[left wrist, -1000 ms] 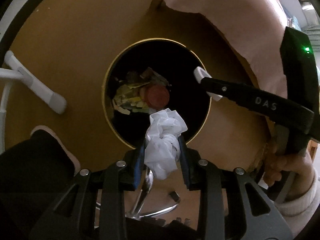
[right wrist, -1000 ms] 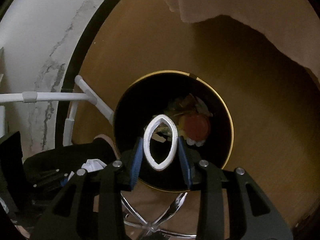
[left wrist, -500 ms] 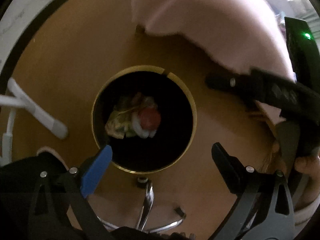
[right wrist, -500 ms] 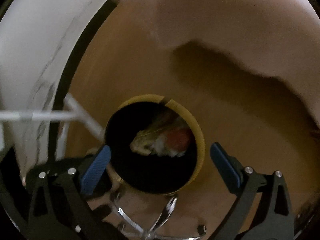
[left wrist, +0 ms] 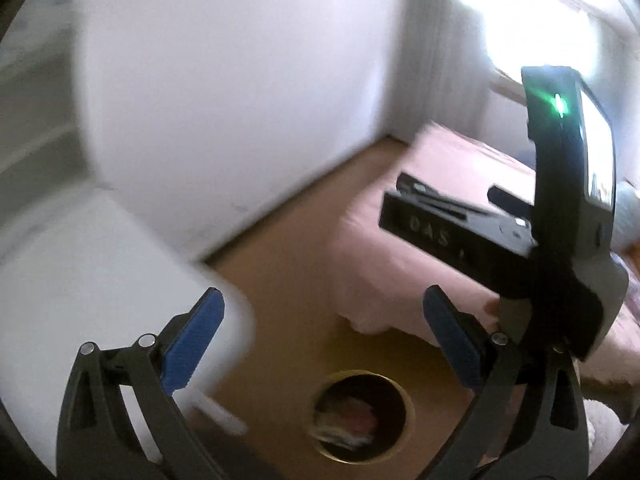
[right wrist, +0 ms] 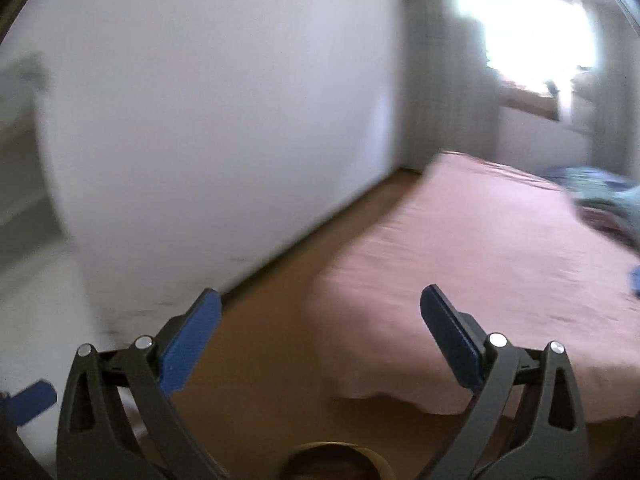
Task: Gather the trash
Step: 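Move both open tools back to the empty desk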
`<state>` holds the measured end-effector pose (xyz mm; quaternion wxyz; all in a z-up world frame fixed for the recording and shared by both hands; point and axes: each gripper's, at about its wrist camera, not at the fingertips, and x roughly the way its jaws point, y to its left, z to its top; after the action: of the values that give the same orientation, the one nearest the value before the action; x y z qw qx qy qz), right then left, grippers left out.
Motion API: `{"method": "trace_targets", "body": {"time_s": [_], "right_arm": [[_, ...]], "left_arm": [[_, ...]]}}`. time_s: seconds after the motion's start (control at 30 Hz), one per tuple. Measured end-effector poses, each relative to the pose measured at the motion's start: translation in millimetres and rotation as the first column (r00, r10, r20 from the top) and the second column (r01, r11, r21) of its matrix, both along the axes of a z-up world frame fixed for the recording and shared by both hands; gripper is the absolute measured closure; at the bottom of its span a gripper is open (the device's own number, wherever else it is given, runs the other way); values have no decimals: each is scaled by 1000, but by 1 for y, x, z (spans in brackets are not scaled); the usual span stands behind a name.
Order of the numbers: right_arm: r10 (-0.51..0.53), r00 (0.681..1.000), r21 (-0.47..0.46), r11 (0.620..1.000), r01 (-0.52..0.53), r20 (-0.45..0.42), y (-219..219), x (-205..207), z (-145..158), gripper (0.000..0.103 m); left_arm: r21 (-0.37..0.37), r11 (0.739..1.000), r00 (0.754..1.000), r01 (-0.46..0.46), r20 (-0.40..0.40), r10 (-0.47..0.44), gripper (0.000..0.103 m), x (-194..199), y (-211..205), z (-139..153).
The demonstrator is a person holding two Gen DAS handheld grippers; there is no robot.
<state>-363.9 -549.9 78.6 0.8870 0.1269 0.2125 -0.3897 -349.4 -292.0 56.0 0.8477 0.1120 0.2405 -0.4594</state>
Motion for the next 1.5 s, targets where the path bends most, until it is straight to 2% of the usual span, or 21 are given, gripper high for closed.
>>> {"method": "trace_targets", "body": {"time_s": [0.07,0.13,0.23,0.37,0.47,0.57,0.63,0.7,0.77,0.87,0.93,1.0,1.03,1.07,1.17,1.27,1.37,1.47,1.5], "right_arm": [[101,995,-4,995,-101,16,32,32,11,6],[219,975,12,976,-220,28,68,68,18,6],[393,918,42,918,-395,44,136,122,25,6],[540,840,38,840,-542,52,214,171,25,6],[622,782,36,781,-623,32,270,198,23,6],[683,730,37,730,-683,11,320,224,18,6],[715,699,31,699,-714,-12,348,234,10,6],[735,677,16,678,-735,-38,373,248,3,6],[747,662,9,664,-748,-55,389,261,-1,6],[749,654,-18,656,-754,-107,412,275,-10,6],[757,639,-1,645,-764,-136,413,274,-17,6],[776,613,37,623,-781,-145,414,279,-23,6],[777,612,48,624,-780,-146,411,281,-24,6],[774,615,67,629,-775,-148,410,284,-26,6],[774,615,122,632,-766,-150,403,289,-31,6],[776,616,168,631,-757,-135,396,292,-35,6],[774,621,180,633,-753,-124,393,291,-36,6],[776,618,181,631,-755,-129,395,292,-37,6],[777,615,181,629,-756,-130,395,292,-37,6]], "left_arm": [[-26,993,994,-114,3,114,6,26,42,15],[-34,969,969,-244,17,245,6,50,86,23],[-38,890,889,-454,51,456,6,84,158,32],[-36,743,741,-669,55,670,6,116,256,33],[-32,657,654,-754,65,754,6,133,310,26],[-25,592,589,-805,85,804,6,153,357,17],[-21,555,551,-832,97,829,6,163,373,14],[-6,536,533,-844,96,841,6,176,391,8],[3,527,525,-850,92,846,6,187,401,1],[18,510,510,-860,80,857,6,196,413,-13],[35,477,478,-878,69,876,6,199,416,-21],[45,460,462,-887,54,885,6,202,417,-25],[47,458,460,-888,43,887,6,201,417,-26],[47,468,469,-883,32,882,6,202,417,-26],[56,517,519,-854,7,855,6,205,415,-29],[95,489,493,-867,16,870,6,209,411,-33],[97,499,501,-861,2,865,6,208,410,-34],[99,481,484,-871,2,875,6,208,411,-34],[93,489,491,-867,-3,871,6,208,411,-34]]}}
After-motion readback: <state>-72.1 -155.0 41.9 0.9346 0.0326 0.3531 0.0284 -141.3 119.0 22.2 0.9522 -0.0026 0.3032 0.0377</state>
